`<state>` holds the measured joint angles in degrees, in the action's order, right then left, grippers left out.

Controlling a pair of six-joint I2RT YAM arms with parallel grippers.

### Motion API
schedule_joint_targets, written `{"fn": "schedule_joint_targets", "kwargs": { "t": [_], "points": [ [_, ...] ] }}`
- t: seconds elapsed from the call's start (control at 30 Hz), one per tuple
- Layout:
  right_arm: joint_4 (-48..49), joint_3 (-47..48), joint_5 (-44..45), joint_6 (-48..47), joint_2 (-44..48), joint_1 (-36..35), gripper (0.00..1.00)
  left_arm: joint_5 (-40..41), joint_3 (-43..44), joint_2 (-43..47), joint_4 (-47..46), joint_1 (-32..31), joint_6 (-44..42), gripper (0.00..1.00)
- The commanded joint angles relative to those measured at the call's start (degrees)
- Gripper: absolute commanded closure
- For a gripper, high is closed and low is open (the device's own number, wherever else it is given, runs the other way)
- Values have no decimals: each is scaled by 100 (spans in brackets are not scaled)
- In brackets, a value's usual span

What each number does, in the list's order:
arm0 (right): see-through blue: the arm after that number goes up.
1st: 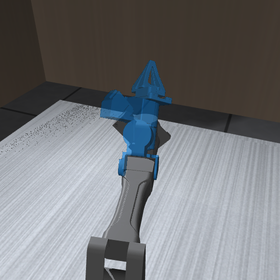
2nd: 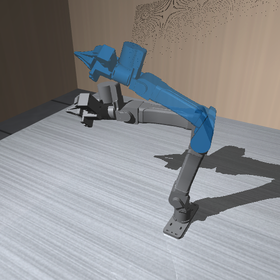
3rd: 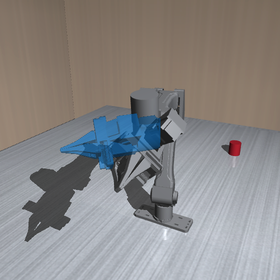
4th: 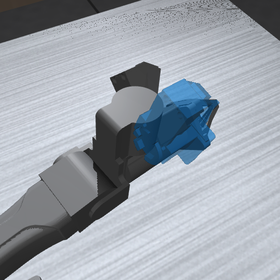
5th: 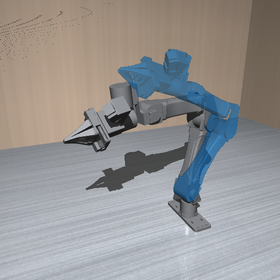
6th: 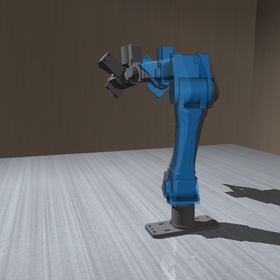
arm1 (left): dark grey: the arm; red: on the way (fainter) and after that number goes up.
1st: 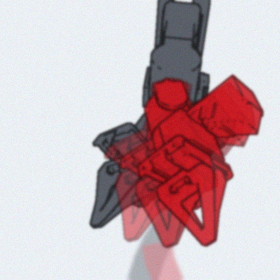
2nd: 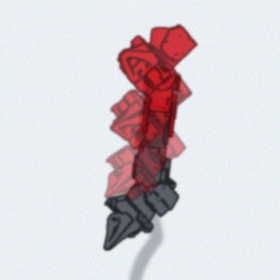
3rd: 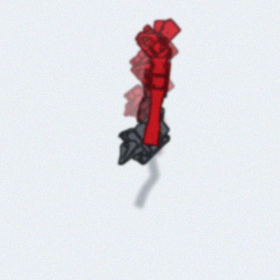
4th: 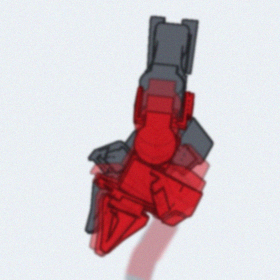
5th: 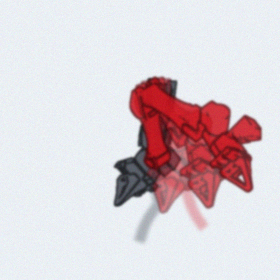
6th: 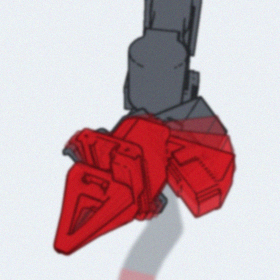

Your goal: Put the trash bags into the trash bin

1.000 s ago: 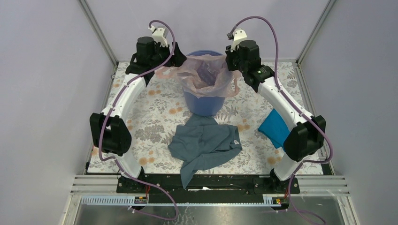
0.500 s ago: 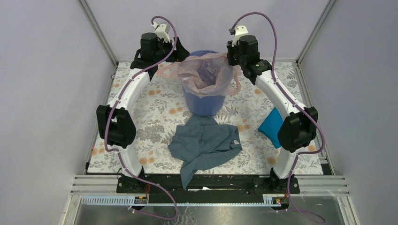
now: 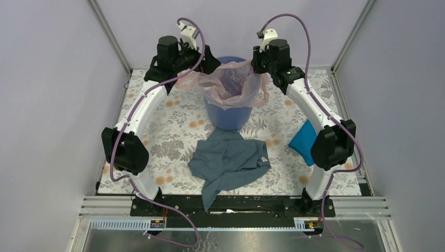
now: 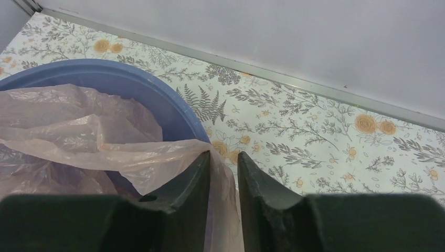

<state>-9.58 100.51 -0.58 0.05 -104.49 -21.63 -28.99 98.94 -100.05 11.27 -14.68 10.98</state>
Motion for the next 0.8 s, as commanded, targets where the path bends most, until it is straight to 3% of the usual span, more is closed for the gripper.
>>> {"fn": "schedule_joint_targets", "kwargs": {
  "t": [0.0,0.23,0.47,0.57,0.77],
  "points": [
    [63,219,-85,164,178,14,63,284,-47,265,-55,-307,-848,1],
    [-38,184,-33,140,350,14,44,113,212,-113,15,-454,-1275,1],
    [224,-252,20,210,649,18,41,467,315,-377,75,-640,-1514,2],
    [327,-220,-152,317,595,29,56,479,275,-408,-93,-678,-1483,4],
    [337,127,-354,423,297,40,96,1525,199,-398,-641,-712,-1228,28]
  ]
}}
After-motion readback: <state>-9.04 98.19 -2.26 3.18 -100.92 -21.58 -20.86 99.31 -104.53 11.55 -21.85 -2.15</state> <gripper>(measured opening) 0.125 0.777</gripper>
